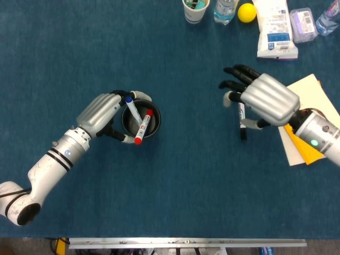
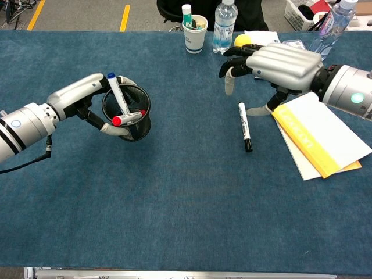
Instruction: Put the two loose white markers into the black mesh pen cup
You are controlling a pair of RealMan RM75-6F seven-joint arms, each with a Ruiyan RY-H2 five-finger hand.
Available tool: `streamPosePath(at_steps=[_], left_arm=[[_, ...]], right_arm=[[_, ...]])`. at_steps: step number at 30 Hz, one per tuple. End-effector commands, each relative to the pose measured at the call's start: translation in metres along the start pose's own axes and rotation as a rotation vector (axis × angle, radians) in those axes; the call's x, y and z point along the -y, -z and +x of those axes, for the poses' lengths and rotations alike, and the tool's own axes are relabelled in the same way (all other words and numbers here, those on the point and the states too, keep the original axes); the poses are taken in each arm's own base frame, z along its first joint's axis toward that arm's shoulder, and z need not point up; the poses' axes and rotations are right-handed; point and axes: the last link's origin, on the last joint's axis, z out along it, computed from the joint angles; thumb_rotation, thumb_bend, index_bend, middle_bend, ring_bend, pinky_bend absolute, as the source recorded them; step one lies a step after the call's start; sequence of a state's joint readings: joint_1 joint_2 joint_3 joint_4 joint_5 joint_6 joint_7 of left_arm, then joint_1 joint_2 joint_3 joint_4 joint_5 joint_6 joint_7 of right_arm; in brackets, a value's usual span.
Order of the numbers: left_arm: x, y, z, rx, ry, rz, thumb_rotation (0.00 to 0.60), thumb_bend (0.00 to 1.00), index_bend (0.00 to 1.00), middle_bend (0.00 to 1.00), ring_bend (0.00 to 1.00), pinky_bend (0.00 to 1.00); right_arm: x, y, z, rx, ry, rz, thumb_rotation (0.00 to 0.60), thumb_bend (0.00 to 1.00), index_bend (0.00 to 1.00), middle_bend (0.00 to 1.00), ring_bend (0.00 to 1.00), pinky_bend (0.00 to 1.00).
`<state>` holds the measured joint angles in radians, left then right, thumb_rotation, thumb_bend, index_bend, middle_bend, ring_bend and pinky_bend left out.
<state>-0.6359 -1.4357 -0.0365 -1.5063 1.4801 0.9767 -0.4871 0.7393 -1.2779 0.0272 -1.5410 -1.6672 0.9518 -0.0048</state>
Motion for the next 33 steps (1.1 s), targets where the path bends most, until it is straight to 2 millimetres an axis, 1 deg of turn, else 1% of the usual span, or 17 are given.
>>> streamPosePath(at_steps=[1,7,10,13,21,26,33], left_arm=[[0.001,0.000,-0.001,0.005,-0.002,0.001,0.600,0.14,0.26,0.41,0.32,0.23],[0.002,0.003,0.001,-0.006,0.001,-0.006,0.600,0.14,0.26,0.41,0.32,0.23],[0.003,0.004,0.000,-0.004,0.003,-0.002,0.600,0.14,0.26,0.41,0.32,0.23],[0.004,0.005,-0.001,0.002,0.005,-0.001,0.600,0.14,0.26,0.41,0.32,0.23],[0.003,0.005,-0.002,0.008,0.008,-0.007,0.600,0.14,0.26,0.41,0.32,0.23],[0.003,0.005,-0.004,0.014,0.014,-0.008,0.600,0.14,0.26,0.41,0.32,0.23],[0.004,0.006,-0.004,0.016,0.014,-0.007,0.600,0.14,0.26,0.41,0.32,0.23]], right_arm=[[-0.001,0.005,-0.028,0.027,0.135,0.035,0.600,0.17,0.43,0.25,0.06,0.10],[-0.008,0.002,-0.056,0.090,0.192,0.040,0.600,0.17,0.43,0.24,0.06,0.10],[-0.010,0.002,-0.065,0.096,0.217,0.047,0.600,0.17,0.44,0.24,0.06,0.10],[-0.010,0.002,-0.072,0.087,0.205,0.050,0.600,0.17,0.45,0.24,0.06,0.10],[-0.014,0.001,-0.085,0.064,0.244,0.062,0.600,0.17,0.47,0.24,0.06,0.10],[-0.013,-0.002,-0.092,0.055,0.249,0.057,0.600,0.19,0.48,0.24,0.06,0.10],[-0.017,-0.004,-0.100,0.069,0.258,0.034,0.600,0.21,0.48,0.24,0.06,0.10]])
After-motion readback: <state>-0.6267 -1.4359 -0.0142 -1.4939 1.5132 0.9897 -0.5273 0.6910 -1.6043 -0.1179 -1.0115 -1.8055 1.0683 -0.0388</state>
